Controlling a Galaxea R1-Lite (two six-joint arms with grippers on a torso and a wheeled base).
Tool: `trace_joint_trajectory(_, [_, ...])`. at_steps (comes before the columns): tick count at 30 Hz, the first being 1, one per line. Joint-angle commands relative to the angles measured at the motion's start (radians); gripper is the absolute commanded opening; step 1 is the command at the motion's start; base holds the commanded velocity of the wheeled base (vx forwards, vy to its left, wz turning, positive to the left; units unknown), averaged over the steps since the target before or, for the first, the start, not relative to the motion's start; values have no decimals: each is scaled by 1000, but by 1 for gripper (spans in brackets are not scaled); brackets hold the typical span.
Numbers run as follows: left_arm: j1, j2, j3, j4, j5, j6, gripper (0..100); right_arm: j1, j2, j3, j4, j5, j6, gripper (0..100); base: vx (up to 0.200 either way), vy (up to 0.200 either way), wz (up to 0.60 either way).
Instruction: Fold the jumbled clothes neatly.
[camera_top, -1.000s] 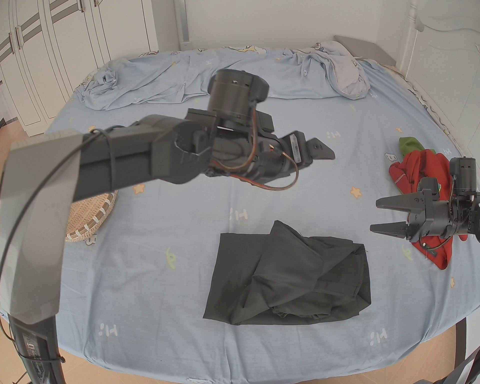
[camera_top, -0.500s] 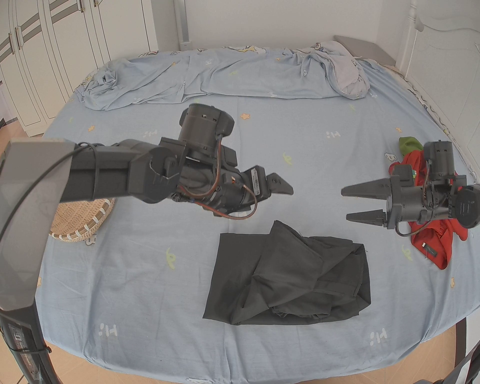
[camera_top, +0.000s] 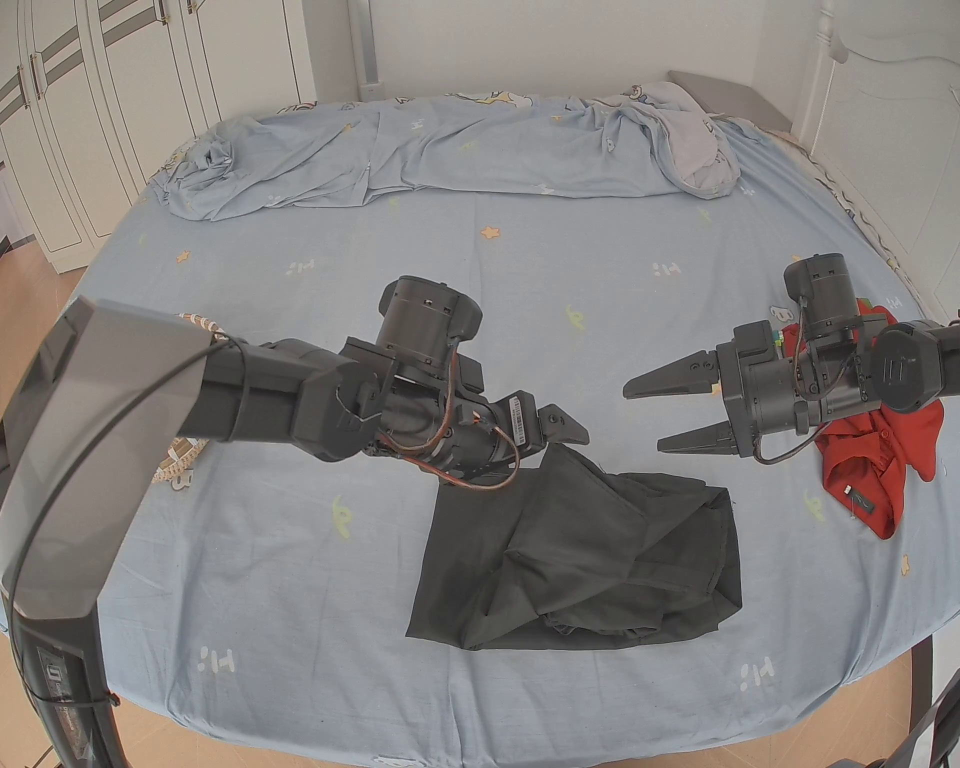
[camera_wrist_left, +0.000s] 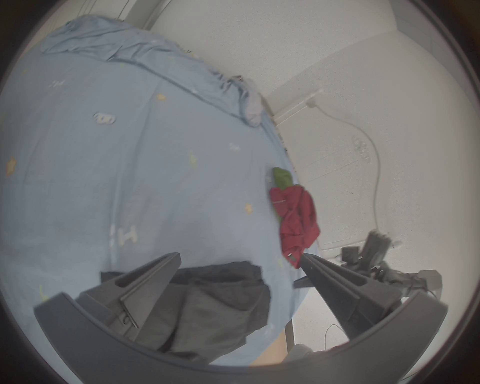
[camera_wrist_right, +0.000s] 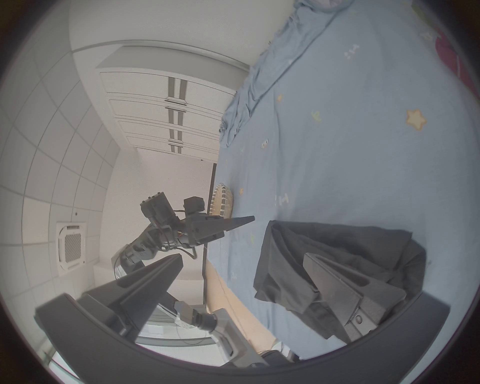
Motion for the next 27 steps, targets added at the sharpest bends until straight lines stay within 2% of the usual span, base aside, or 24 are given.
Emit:
trace_joint_trajectory(1, [-22,9,11,-13,-31,-20,100,-1,-39,13,-1,1,-1,100,0,0,0])
trace_joint_trajectory(4, [-19,-2,35,-25,-59,-15,100,-23,-65,26,-3,4,-3,100,0,0,0])
trace_joint_trajectory(8, [-13,-40,135,-97,-129,-11,100,-35,-84,29,-4,15,-3,100,0,0,0])
trace_joint_trajectory(17, [-7,-66,284,-344,-137,-12,100,-43,-93,30,-4,32,-4,100,0,0,0])
trace_joint_trajectory(18, [-7,-66,284,-344,-137,-12,0,-43,-93,30,-4,32,-4,100,0,0,0])
trace_joint_trajectory(22, [-13,-64,334,-393,-143,-11,0,-52,-102,35,-3,32,-4,100,0,0,0])
trace_joint_trajectory(26, [-15,-67,408,-468,-229,-3,0,-66,-107,43,-4,33,-6,100,0,0,0])
trace_joint_trajectory(27, [-15,-67,411,-473,-231,-3,0,-66,-107,43,-4,33,-6,100,0,0,0])
